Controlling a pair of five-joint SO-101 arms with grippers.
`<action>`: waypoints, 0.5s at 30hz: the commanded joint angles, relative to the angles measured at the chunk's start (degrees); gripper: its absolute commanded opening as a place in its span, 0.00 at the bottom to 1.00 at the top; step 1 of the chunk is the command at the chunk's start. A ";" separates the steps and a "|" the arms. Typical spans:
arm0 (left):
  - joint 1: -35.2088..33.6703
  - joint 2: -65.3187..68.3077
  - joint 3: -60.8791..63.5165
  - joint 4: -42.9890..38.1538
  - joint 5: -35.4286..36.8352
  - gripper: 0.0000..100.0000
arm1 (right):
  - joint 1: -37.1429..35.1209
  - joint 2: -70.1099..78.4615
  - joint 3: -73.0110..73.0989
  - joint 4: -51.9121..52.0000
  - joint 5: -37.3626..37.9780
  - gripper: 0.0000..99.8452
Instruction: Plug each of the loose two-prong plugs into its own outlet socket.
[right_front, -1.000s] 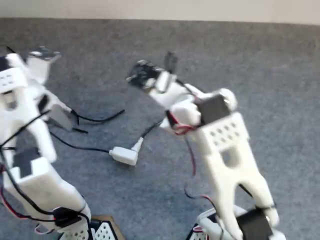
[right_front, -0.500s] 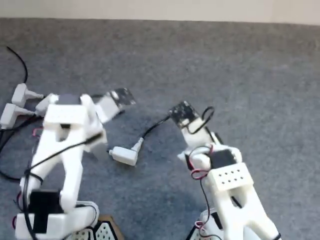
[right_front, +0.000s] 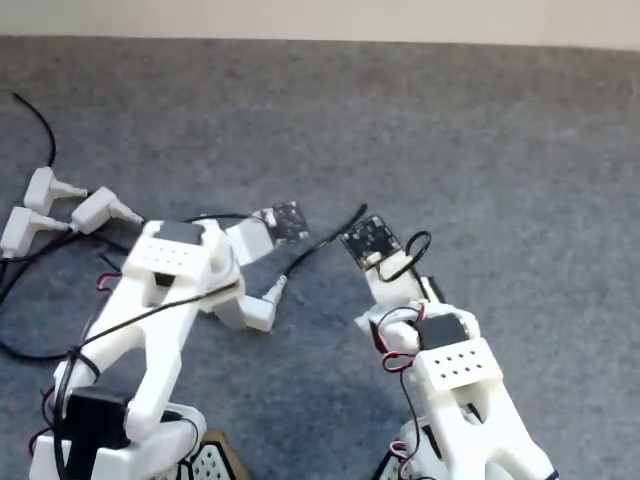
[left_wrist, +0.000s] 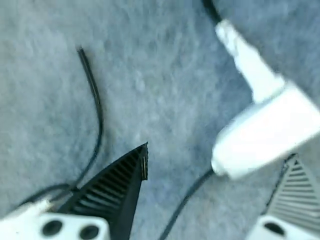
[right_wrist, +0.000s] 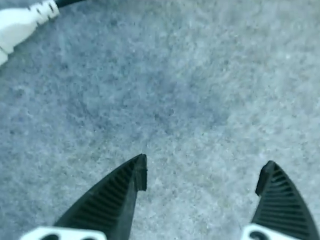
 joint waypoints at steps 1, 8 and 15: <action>3.21 -1.71 1.80 -4.13 1.41 0.40 | 0.31 -1.19 -0.22 -1.71 -0.53 0.33; 4.88 -1.71 5.32 -6.07 2.02 0.09 | 0.13 -1.01 -0.22 -1.71 -0.53 0.33; -3.38 -1.71 1.71 -5.98 2.29 0.01 | 0.13 -1.01 -0.22 -1.71 -0.53 0.33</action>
